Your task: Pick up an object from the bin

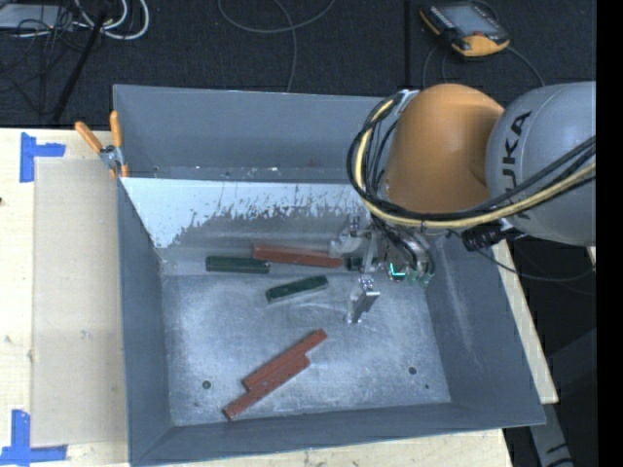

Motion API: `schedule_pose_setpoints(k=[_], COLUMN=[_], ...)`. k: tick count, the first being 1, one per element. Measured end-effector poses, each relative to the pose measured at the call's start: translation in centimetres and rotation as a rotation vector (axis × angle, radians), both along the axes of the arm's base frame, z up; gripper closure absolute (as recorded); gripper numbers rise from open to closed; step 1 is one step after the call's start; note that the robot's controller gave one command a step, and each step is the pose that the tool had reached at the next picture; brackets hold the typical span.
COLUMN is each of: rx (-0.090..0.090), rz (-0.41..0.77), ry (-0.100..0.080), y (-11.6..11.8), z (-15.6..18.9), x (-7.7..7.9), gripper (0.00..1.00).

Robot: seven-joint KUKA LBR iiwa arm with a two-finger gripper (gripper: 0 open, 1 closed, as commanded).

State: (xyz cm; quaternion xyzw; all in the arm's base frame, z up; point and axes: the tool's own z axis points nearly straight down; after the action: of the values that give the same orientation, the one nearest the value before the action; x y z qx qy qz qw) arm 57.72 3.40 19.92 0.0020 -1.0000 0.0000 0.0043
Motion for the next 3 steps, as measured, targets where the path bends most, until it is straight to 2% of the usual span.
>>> schedule_pose_setpoints(k=[1,2,3], rx=[0.001,0.0,0.002], rz=[-0.001,0.07,0.143], ry=[-0.008,-0.011,-0.02], y=[0.0,2.3,3.2], z=[0.4,-4.1,-12.2], x=[0.2,-2.6,-2.5], gripper=[0.0,0.0,1.0])
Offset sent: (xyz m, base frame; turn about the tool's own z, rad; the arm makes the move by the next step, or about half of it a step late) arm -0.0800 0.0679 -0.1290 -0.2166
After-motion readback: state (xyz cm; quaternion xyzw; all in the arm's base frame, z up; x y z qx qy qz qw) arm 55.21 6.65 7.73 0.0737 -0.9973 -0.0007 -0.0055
